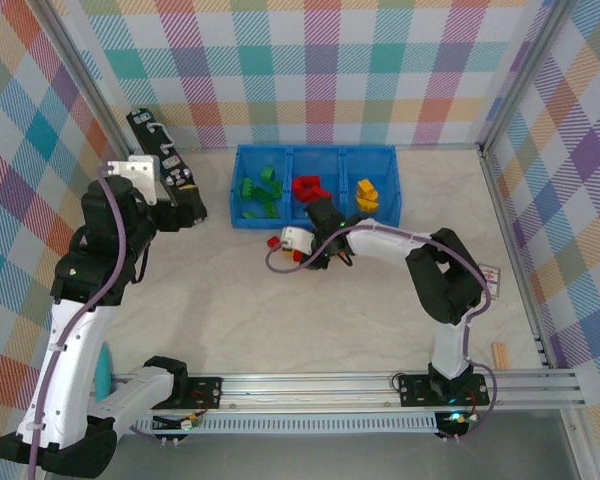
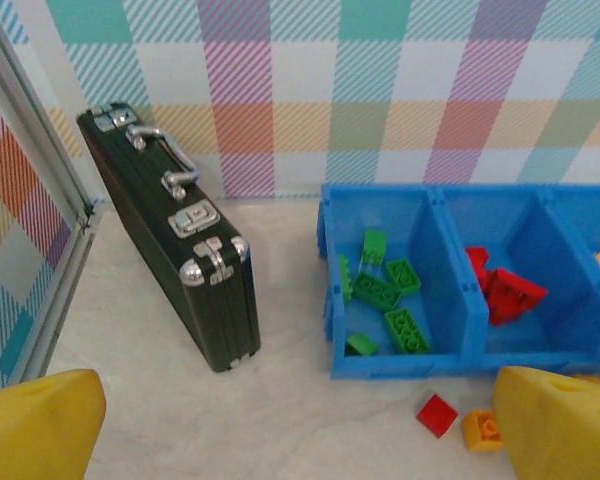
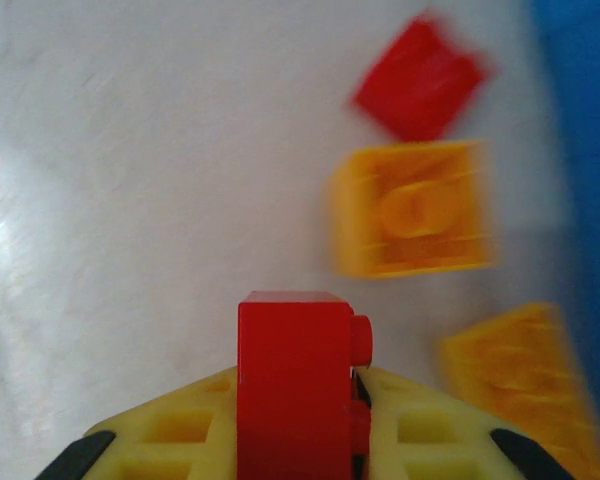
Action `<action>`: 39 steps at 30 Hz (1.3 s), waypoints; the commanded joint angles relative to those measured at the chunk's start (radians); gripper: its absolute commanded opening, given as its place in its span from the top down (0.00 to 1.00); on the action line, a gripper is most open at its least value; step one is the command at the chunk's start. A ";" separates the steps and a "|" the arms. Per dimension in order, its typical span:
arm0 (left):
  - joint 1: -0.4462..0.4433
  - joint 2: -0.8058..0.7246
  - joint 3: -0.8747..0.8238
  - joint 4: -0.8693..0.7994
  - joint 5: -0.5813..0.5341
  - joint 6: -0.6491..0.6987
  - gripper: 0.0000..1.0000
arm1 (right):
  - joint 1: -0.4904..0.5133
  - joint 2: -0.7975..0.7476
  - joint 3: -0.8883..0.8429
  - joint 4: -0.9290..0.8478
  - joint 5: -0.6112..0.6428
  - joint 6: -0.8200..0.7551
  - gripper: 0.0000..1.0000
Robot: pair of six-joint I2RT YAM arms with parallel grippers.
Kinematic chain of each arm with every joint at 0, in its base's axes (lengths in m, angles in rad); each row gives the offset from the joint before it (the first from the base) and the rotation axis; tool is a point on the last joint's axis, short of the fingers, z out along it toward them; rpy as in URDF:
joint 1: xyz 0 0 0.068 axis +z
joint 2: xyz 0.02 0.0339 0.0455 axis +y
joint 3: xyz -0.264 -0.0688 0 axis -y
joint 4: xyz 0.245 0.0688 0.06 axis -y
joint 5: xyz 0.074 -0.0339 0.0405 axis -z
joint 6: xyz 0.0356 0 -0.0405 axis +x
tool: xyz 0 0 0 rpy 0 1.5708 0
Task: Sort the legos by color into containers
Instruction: Pick up the lego from the center of the table, then place the lego in the container.
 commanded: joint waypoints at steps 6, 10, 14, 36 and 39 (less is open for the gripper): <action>0.012 0.049 -0.076 -0.082 0.040 -0.163 0.02 | -0.124 0.013 0.267 0.007 0.023 0.027 0.87; 0.015 0.125 -0.066 -0.168 -0.054 -0.310 0.04 | -0.158 0.107 0.390 0.014 0.074 0.004 0.86; 0.018 0.175 -0.077 -0.159 -0.016 -0.396 0.05 | -0.174 0.204 0.504 0.032 0.137 -0.002 0.85; -0.092 0.419 -0.259 0.042 0.172 -0.813 0.14 | -0.231 0.594 0.888 0.056 0.334 -0.029 0.74; -0.120 0.468 -0.289 0.106 0.164 -0.877 0.14 | -0.230 0.576 0.866 0.075 0.322 -0.029 0.60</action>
